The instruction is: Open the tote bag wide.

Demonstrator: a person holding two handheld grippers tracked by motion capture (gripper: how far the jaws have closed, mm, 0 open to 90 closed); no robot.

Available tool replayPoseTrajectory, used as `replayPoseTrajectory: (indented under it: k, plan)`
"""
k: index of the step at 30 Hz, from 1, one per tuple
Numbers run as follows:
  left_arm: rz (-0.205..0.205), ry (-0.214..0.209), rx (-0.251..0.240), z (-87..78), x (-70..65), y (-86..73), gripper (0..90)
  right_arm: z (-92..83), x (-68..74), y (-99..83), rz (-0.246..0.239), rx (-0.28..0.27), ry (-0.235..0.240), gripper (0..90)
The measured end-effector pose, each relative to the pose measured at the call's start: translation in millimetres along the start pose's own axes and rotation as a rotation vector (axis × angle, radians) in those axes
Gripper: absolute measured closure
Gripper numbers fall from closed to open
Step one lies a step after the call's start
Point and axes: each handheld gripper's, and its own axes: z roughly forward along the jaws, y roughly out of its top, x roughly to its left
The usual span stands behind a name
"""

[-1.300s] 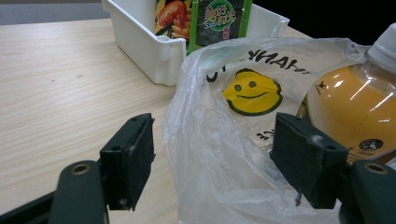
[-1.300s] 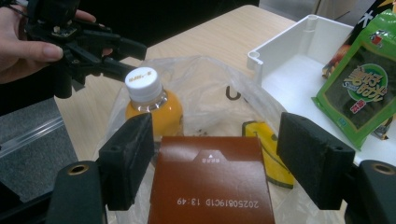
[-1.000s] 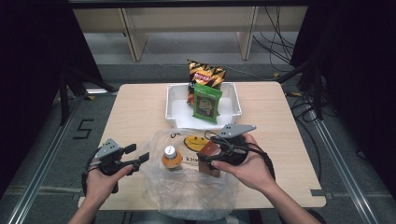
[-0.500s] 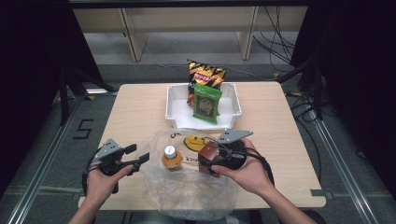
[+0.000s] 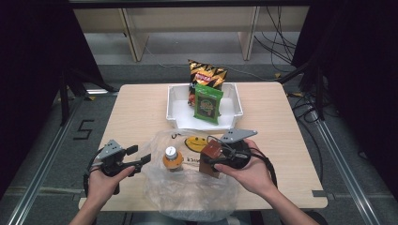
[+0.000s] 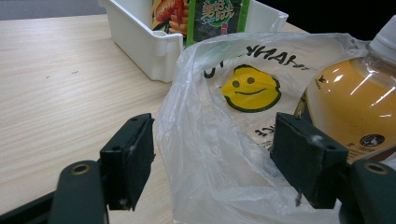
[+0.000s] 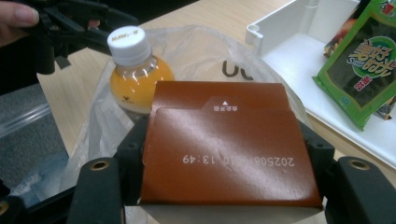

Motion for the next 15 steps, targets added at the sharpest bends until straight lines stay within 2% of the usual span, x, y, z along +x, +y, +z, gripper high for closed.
replayPoseTrajectory:
  k: [2, 3, 4, 5, 8, 9, 10, 11, 13, 15]
  plan:
    - [-0.001, 0.001, 0.001, 0.3, -0.1, -0.3, 29.4, -0.9, -0.7, 1.8, -0.003, -0.011, 0.007, 37.8]
    - [-0.009, 0.000, 0.002, 0.6, -0.5, -0.5, 29.4, -2.3, -2.1, 3.1, -0.022, -0.013, 0.002, 37.7]
    - [-0.008, 0.000, 0.003, 0.5, -0.8, -0.5, 29.4, -3.2, 0.3, 4.0, 0.020, -0.019, -0.003, 37.7]
    - [-0.007, 0.000, 0.003, 0.6, -0.8, -0.4, 29.4, -4.7, -1.0, 5.3, 0.008, -0.010, 0.006, 37.7]
    - [0.005, -0.002, 0.004, 0.6, -0.3, -0.1, 29.4, -7.7, 0.0, 9.1, 0.030, -0.025, 0.013, 37.7]
    - [0.004, -0.003, 0.004, 0.6, -0.3, -0.2, 29.4, -8.1, -1.7, 10.6, 0.005, -0.035, 0.014, 37.7]
    - [0.005, -0.003, 0.005, 0.7, -0.3, -0.3, 29.4, -9.8, -0.7, 11.6, 0.025, -0.030, 0.006, 37.8]
    - [0.004, -0.003, 0.005, 0.6, -0.4, -0.5, 29.4, -9.7, -1.9, 13.1, 0.011, -0.044, 0.011, 37.8]
    - [0.005, -0.004, 0.005, 0.5, -0.5, -0.5, 29.4, -11.6, -1.5, 15.7, 0.026, -0.047, 0.006, 37.8]
    - [0.004, -0.004, 0.004, 0.5, -0.6, -0.5, 29.4, -12.4, -3.0, 18.1, 0.016, -0.054, 0.010, 37.7]
